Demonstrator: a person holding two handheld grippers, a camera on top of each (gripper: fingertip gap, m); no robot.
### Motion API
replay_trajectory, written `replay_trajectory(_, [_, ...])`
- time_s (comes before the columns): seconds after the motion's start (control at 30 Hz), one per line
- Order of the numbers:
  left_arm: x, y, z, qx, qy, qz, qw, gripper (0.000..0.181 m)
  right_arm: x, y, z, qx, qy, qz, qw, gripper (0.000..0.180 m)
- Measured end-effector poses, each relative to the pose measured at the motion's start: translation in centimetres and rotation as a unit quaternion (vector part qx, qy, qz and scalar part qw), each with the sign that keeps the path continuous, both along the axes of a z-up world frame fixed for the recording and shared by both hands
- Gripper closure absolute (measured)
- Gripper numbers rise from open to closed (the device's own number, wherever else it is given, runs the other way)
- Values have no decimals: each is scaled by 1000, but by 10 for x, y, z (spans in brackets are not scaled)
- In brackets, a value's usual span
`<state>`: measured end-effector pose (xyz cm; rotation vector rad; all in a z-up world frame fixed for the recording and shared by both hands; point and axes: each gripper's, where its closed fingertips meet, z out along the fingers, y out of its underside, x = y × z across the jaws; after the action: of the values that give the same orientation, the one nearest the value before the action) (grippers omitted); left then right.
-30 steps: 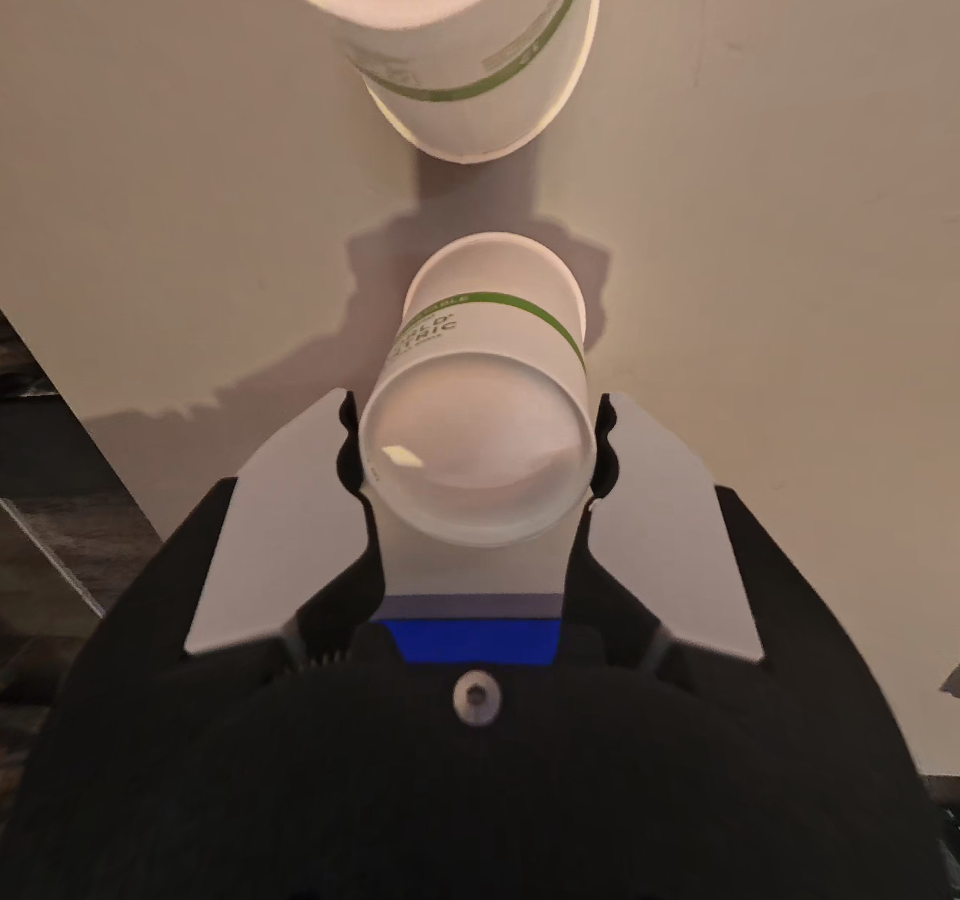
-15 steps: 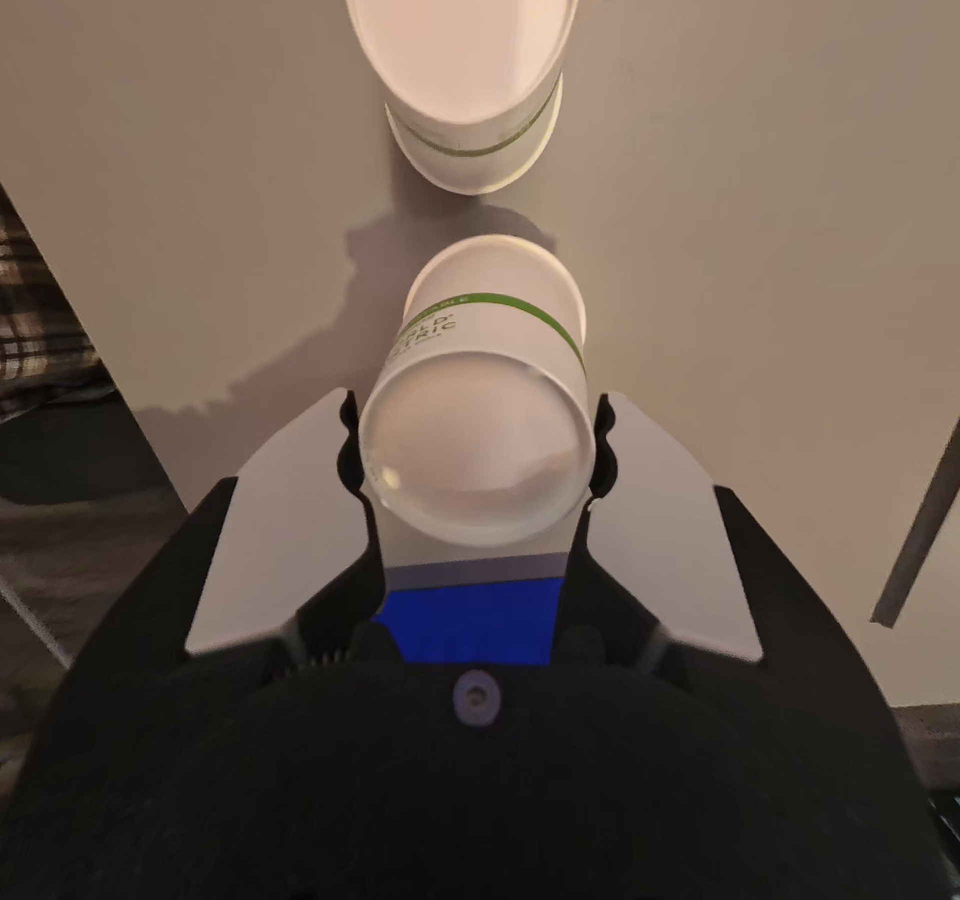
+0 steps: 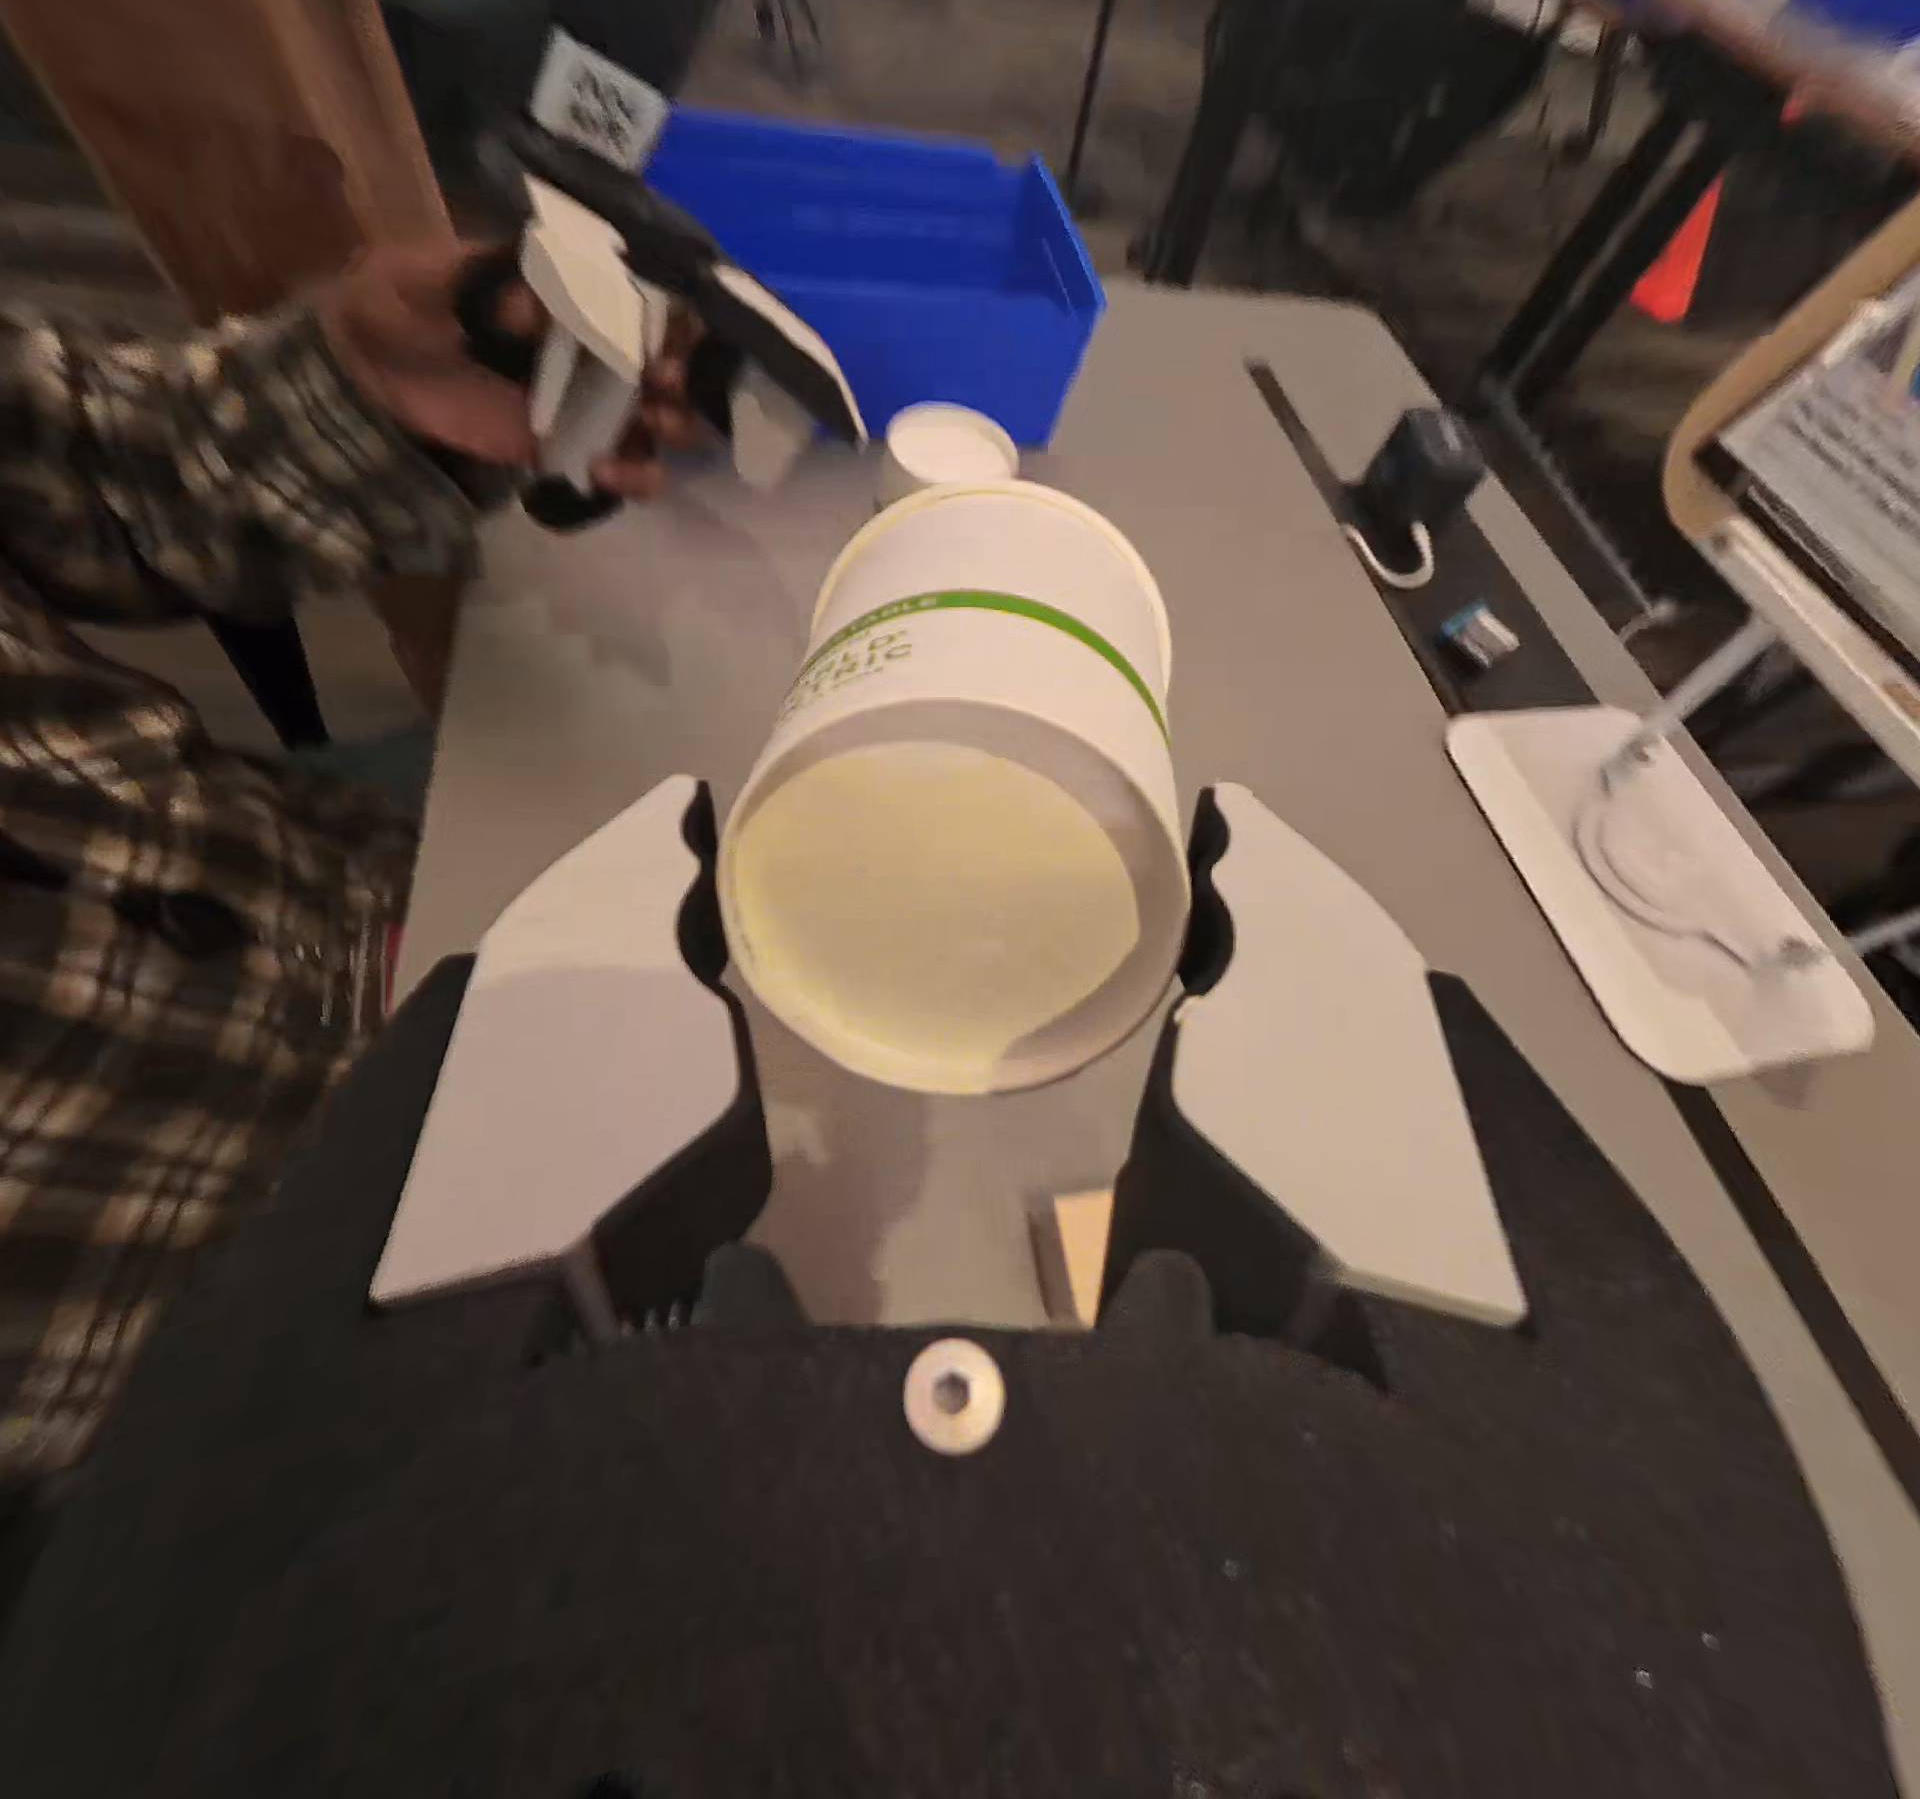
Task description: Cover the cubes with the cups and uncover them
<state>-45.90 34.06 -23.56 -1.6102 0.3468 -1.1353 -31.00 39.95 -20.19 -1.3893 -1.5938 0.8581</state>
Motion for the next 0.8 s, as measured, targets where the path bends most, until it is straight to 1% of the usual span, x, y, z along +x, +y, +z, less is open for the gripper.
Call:
replay_trajectory(0.13, [32, -11, 2, -6, -24, -52, 998, 109, -24, -31, -18, -10, 80, 14, 997, 94])
replay_trajectory(0.33, [59, -28, -2, -5, -7, -91, 996, 113, -47, -57, -44, -32, 114, 40, 992, 94])
replay_trajectory(0.4, [64, -33, -4, -5, 2, -101, 995, 120, -52, -64, -45, -40, 127, 50, 990, 94])
replay_trajectory(0.47, [69, -38, -5, 2, 11, -113, 994, 132, -56, -69, -47, -35, 128, 51, 990, 94])
replay_trajectory(0.57, [72, -47, -2, 29, 33, -138, 989, 168, -58, -80, -56, -26, 115, 69, 991, 94])
replay_trajectory(0.6, [73, -52, -2, 33, 46, -157, 986, 172, -57, -83, -62, -24, 100, 76, 992, 94])
replay_trajectory(0.63, [76, -59, -4, 33, 70, -179, 981, 176, -55, -85, -71, -20, 77, 82, 993, 96])
replay_trajectory(0.67, [77, -62, -9, 38, 109, -190, 975, 179, -51, -85, -80, -15, 51, 84, 995, 90])
replay_trajectory(0.7, [75, -62, -15, 51, 164, -188, 967, 180, -44, -86, -88, -19, 22, 91, 995, 78])
replay_trajectory(0.73, [72, -63, -21, 67, 223, -189, 954, 180, -36, -87, -96, -30, -9, 99, 995, 63])
replay_trajectory(0.77, [70, -64, -26, 81, 278, -197, 937, 180, -28, -85, -101, -34, -39, 97, 994, 57])
replay_trajectory(0.8, [69, -68, -29, 97, 327, -215, 915, 180, -20, -83, -103, -38, -63, 98, 992, 56])
